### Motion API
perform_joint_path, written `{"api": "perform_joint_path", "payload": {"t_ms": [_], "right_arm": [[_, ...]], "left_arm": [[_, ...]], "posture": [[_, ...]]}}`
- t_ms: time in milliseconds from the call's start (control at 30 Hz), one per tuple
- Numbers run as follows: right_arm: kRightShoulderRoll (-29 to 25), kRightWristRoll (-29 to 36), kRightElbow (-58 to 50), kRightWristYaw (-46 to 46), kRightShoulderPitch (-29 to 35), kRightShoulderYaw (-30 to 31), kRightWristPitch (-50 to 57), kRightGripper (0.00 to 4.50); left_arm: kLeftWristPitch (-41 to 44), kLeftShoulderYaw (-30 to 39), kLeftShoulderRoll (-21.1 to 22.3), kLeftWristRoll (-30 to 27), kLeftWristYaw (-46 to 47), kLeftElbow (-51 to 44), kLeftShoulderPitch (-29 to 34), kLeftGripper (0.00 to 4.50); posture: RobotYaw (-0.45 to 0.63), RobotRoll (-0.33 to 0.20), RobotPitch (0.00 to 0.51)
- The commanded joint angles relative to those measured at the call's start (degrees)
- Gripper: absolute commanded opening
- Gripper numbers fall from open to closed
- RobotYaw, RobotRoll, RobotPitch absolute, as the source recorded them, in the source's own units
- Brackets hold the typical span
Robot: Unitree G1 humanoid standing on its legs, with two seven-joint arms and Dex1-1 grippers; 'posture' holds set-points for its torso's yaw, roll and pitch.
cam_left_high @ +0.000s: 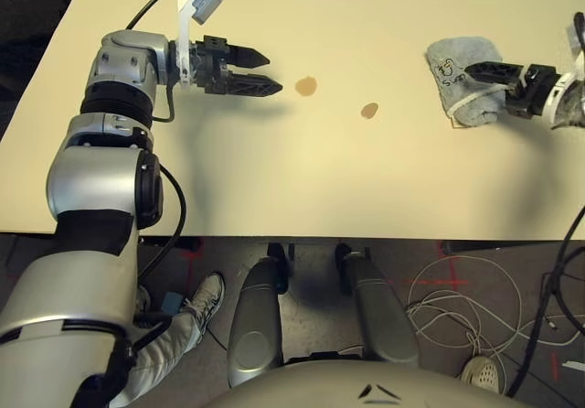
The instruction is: Wipe the water off the table with a rag.
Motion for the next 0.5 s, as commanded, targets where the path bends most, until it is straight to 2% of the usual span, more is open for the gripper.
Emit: {"api": "perform_joint_path", "payload": {"t_ms": [33, 100, 267, 333, 400, 433, 500], "right_arm": [[0.76, -1.09, -0.19, -2.78, 1.01, 0.87, -2.29, 4.32], [0.78, -1.21, -0.36, -4.44, 1.4, 0.65, -4.12, 3.89], [0.22, -1.05, -1.15, -10.36, 2.4, -0.71, -9.84, 2.0], [0.17, -2.93, -2.27, -12.2, 3.32, 1.17, -13.4, 1.21], [0.64, -7.08, -4.77, -12.98, 5.13, 5.79, -19.23, 0.43], [0.92, -8.52, -5.89, -13.26, 5.84, 7.41, -22.12, 0.15], [1.73, -9.28, -8.84, -13.06, 6.46, 8.98, -25.22, 0.09]], "left_arm": [[-0.19, -0.8, -0.14, 1.09, -0.05, 0.27, -0.26, 4.5], [-0.22, -0.91, -0.09, 1.25, -0.09, 0.25, -0.22, 4.5], [-0.55, -1.84, 0.18, 1.94, -0.85, -0.19, -0.04, 4.5], [-1.42, -2.21, 0.29, 2.36, -0.64, -0.24, -0.03, 4.5], [-1.54, -2.36, 0.32, 2.5, -0.73, -0.27, -0.16, 4.5], [-1.51, -2.38, 0.31, 2.5, -0.75, -0.25, -0.24, 4.5], [-1.6, -2.47, 0.34, 2.62, -0.82, -0.2, -0.36, 4.5]], "posture": [[0.02, 0.0, 0.352], [0.02, 0.0, 0.35], [0.01, 0.0, 0.337], [0.0, 0.0, 0.331], [0.0, 0.0, 0.33], [0.0, 0.0, 0.328], [-0.01, 0.0, 0.329]]}}
